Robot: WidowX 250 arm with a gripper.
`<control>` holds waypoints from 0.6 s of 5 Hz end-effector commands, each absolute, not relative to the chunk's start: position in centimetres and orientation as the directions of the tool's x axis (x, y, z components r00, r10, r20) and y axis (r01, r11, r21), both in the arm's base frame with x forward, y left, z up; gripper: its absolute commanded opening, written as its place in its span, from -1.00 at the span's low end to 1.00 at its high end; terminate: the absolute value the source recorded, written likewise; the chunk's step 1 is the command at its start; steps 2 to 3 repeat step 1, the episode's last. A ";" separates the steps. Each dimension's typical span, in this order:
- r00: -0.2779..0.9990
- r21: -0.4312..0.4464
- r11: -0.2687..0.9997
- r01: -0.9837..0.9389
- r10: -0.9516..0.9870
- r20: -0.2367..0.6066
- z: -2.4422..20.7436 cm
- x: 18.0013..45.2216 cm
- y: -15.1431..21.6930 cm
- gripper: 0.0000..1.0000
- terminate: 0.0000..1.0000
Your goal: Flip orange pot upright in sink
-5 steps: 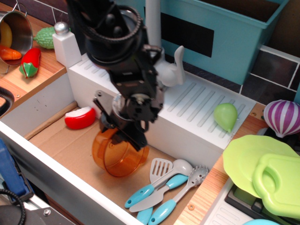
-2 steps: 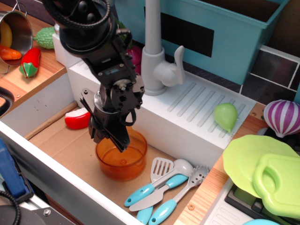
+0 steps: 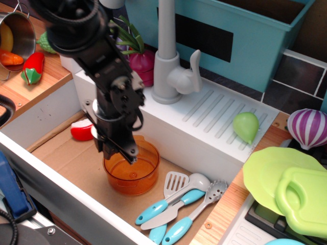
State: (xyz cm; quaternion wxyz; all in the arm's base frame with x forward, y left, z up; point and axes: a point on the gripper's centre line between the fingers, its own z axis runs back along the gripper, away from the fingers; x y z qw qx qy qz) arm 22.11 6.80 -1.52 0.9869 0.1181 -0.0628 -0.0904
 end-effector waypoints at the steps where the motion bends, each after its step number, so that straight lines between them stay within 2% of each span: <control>1: 0.970 0.248 0.957 0.148 -0.189 0.151 -0.5 23.0 6.7 1.00 1.00; 3: 0.970 0.248 0.957 0.148 -0.189 0.151 -0.5 23.0 6.7 1.00 1.00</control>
